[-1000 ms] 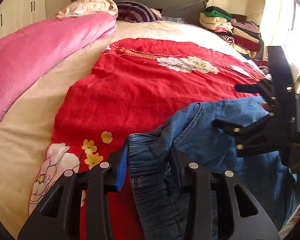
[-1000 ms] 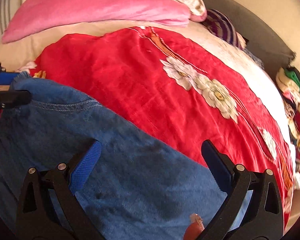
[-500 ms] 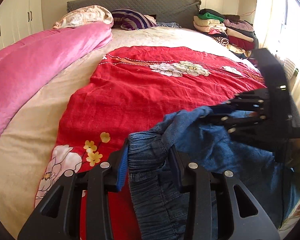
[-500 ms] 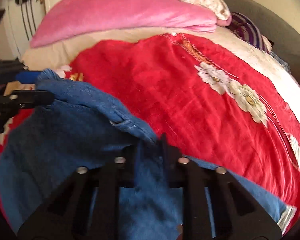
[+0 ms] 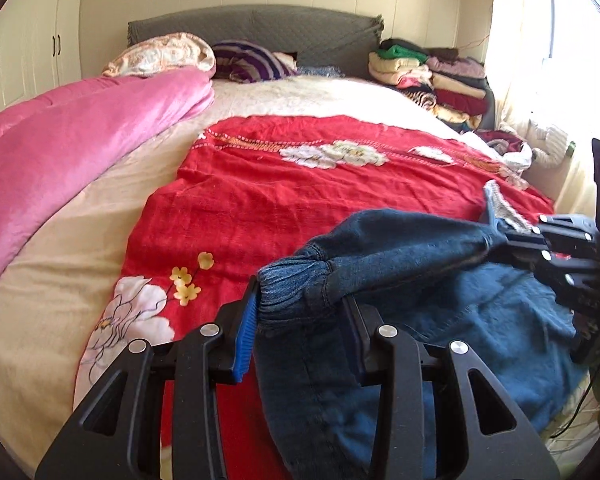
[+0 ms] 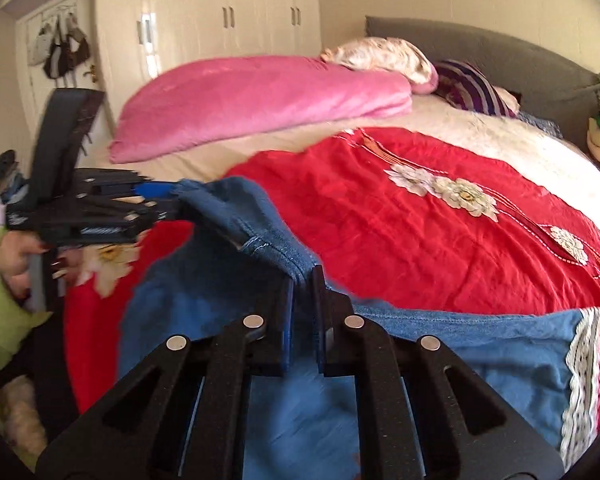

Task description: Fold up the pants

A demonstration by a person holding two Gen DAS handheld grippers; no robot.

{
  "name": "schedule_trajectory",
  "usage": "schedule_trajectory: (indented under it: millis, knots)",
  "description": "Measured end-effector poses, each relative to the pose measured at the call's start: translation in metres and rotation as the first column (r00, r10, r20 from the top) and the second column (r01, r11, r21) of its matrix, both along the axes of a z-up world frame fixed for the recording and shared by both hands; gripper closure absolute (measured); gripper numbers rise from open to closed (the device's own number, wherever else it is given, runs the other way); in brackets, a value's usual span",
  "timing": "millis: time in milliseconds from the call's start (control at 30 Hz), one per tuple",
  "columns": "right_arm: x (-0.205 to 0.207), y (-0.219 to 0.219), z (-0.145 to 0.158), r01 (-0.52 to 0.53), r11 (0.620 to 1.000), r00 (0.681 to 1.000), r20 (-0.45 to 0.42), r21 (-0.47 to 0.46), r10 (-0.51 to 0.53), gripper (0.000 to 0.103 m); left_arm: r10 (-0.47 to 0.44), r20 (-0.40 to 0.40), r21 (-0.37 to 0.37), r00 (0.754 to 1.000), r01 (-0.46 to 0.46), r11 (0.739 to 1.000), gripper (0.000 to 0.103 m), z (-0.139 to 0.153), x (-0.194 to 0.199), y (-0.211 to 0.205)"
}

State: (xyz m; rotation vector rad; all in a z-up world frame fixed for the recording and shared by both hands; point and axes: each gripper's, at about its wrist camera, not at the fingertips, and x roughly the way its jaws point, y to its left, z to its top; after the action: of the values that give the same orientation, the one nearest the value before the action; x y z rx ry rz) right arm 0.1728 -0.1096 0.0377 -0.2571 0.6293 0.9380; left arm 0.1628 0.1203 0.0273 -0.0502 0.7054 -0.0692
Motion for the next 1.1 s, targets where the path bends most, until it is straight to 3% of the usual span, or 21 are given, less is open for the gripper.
schedule_trajectory:
  millis: [267, 433, 567, 733, 867, 1000, 1067, 1100]
  knots:
    - [-0.064, -0.016, 0.001, -0.054, 0.998, 0.999, 0.0, -0.008, 0.054, 0.099, -0.058, -0.011, 0.003, 0.998, 0.058, 0.998, 0.064, -0.005, -0.046, -0.007]
    - [-0.103, -0.015, -0.01, -0.115, 0.991, 0.993, -0.013, -0.072, 0.114, 0.099, -0.091, -0.078, 0.028, 0.993, 0.094, 0.995, 0.063, -0.029, -0.072, -0.011]
    - [-0.126, -0.015, -0.022, -0.139, 0.982, 0.99, -0.012, -0.128, 0.138, 0.099, -0.112, -0.13, 0.006, 0.985, 0.114, 0.993, 0.06, -0.046, -0.087, -0.009]
    - [-0.134, -0.012, -0.049, -0.151, 0.966, 0.988, -0.063, -0.212, 0.14, 0.099, -0.056, -0.171, -0.005, 0.984, 0.056, 0.998, 0.058, -0.055, -0.099, 0.008]
    - [-0.141, -0.008, -0.056, -0.168, 0.966, 0.985, -0.066, -0.197, 0.158, 0.099, 0.009, -0.136, -0.037, 0.991, -0.014, 0.999, 0.058, -0.039, -0.116, 0.024]
    - [-0.142, -0.005, -0.054, -0.183, 0.97, 0.982, -0.078, -0.162, 0.172, 0.099, 0.001, -0.098, -0.06, 0.995, -0.007, 0.998, 0.058, -0.021, -0.116, 0.016]
    - [-0.144, -0.003, -0.055, -0.195, 0.969, 0.979, -0.086, -0.148, 0.184, 0.099, 0.043, -0.11, -0.081, 0.993, -0.053, 0.995, 0.044, -0.023, -0.102, 0.018]
    - [-0.146, -0.002, -0.058, -0.2, 0.969, 0.978, -0.091, -0.147, 0.188, 0.099, 0.069, -0.117, -0.101, 0.991, -0.081, 0.992, 0.043, -0.026, -0.097, 0.021]
